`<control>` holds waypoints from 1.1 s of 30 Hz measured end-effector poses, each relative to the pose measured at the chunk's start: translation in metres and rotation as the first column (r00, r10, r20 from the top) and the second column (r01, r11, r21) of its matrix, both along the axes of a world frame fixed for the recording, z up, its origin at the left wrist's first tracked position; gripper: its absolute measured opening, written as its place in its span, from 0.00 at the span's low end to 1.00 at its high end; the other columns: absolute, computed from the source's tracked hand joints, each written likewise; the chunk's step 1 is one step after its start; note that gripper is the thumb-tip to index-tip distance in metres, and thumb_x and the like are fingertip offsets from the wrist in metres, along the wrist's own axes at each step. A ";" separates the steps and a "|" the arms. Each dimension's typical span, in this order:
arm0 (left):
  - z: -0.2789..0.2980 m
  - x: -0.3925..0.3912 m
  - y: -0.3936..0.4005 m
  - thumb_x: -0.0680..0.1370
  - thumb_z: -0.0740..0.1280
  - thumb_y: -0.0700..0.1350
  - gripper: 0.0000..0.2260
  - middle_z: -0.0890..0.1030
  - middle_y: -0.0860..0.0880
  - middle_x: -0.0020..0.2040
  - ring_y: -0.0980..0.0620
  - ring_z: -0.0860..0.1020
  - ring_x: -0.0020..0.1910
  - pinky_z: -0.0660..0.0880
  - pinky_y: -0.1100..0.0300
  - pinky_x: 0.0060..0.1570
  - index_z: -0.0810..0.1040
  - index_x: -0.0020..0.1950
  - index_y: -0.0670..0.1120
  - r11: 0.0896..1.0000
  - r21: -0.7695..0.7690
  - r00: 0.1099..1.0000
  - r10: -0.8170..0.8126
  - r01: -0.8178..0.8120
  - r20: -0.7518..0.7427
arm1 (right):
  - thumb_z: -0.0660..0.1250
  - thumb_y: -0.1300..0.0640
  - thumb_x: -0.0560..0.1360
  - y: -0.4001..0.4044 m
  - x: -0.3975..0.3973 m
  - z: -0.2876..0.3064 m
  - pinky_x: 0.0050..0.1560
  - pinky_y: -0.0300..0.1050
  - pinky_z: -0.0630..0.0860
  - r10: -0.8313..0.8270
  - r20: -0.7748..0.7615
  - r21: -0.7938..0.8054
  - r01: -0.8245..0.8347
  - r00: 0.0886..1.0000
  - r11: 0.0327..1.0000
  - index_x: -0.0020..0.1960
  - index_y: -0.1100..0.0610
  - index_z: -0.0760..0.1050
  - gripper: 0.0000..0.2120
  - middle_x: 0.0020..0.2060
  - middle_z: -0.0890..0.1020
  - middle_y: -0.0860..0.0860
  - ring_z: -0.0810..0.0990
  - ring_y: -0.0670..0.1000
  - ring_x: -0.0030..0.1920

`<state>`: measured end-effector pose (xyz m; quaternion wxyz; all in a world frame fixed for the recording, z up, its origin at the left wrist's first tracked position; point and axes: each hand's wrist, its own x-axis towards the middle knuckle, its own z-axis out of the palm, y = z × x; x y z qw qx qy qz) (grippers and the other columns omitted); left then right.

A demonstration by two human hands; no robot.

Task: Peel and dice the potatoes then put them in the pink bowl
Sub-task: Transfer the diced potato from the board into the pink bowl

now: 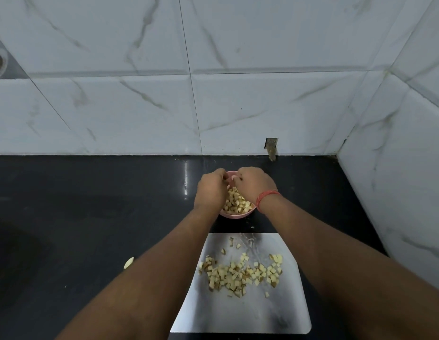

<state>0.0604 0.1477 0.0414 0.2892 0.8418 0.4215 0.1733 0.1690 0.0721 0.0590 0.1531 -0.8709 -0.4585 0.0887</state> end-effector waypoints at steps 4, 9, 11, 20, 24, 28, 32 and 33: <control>-0.004 0.001 -0.003 0.80 0.60 0.36 0.12 0.81 0.50 0.48 0.50 0.80 0.48 0.79 0.57 0.45 0.80 0.59 0.46 0.996 -0.077 0.998 -0.029 0.033 0.054 | 0.54 0.50 0.81 0.006 -0.002 -0.002 0.40 0.45 0.69 -0.073 -0.177 -0.033 0.068 0.981 0.997 0.46 0.55 0.76 0.16 0.42 0.80 0.52 0.78 0.52 0.43; -0.006 -0.001 -0.004 0.76 0.59 0.31 0.23 0.81 0.47 0.62 0.49 0.79 0.60 0.78 0.53 0.57 0.75 0.68 0.47 0.984 -0.148 0.990 -0.080 0.098 0.119 | 0.51 0.52 0.83 0.007 -0.001 -0.006 0.46 0.45 0.70 -0.067 -0.272 -0.006 0.068 0.960 0.998 0.56 0.59 0.77 0.17 0.50 0.80 0.55 0.78 0.53 0.48; -0.006 -0.004 -0.005 0.75 0.59 0.30 0.24 0.80 0.47 0.62 0.50 0.79 0.61 0.78 0.52 0.59 0.75 0.68 0.47 0.980 -0.170 0.987 -0.080 0.104 0.141 | 0.56 0.57 0.81 0.003 -0.001 -0.008 0.47 0.44 0.71 -0.014 -0.208 -0.016 0.011 0.978 1.000 0.58 0.59 0.76 0.12 0.54 0.77 0.55 0.77 0.53 0.50; -0.004 -0.046 -0.032 0.82 0.58 0.36 0.13 0.81 0.55 0.53 0.57 0.79 0.53 0.76 0.62 0.54 0.79 0.60 0.47 0.990 -0.019 0.924 -0.124 0.140 0.363 | 0.58 0.58 0.80 -0.061 -0.040 -0.013 0.47 0.41 0.72 0.177 0.037 0.448 -0.174 0.984 0.877 0.47 0.55 0.75 0.08 0.44 0.73 0.44 0.73 0.45 0.44; -0.045 -0.089 -0.060 0.83 0.59 0.45 0.08 0.77 0.54 0.51 0.54 0.74 0.50 0.72 0.57 0.50 0.77 0.56 0.47 0.949 0.267 0.930 -0.241 0.167 0.277 | 0.58 0.56 0.80 -0.110 -0.077 -0.057 0.52 0.43 0.73 0.414 0.025 0.306 -0.401 0.910 0.863 0.52 0.55 0.77 0.09 0.49 0.76 0.47 0.74 0.45 0.49; -0.085 -0.126 -0.085 0.83 0.55 0.54 0.16 0.76 0.53 0.62 0.54 0.72 0.63 0.63 0.50 0.72 0.75 0.64 0.49 0.927 0.275 0.957 -0.283 0.257 0.061 | 0.55 0.52 0.81 -0.113 -0.085 -0.089 0.74 0.38 0.55 0.453 0.021 0.156 -0.450 0.891 0.879 0.71 0.56 0.70 0.20 0.70 0.71 0.50 0.67 0.48 0.71; -0.099 -0.139 -0.099 0.82 0.55 0.60 0.25 0.70 0.50 0.74 0.54 0.62 0.75 0.50 0.45 0.79 0.68 0.75 0.48 0.886 0.261 0.924 -0.368 0.383 -0.105 | 0.54 0.51 0.81 -0.116 -0.085 -0.100 0.76 0.41 0.52 0.529 0.009 0.036 -0.529 0.849 0.848 0.74 0.58 0.66 0.23 0.73 0.67 0.52 0.63 0.49 0.73; -0.099 -0.140 -0.101 0.82 0.54 0.61 0.27 0.68 0.49 0.76 0.54 0.60 0.77 0.48 0.45 0.79 0.66 0.77 0.47 0.877 0.245 0.910 -0.389 0.413 -0.141 | 0.54 0.50 0.80 -0.119 -0.086 -0.101 0.75 0.44 0.59 0.552 -0.006 0.032 -0.552 0.834 0.833 0.72 0.57 0.67 0.23 0.71 0.68 0.51 0.66 0.48 0.71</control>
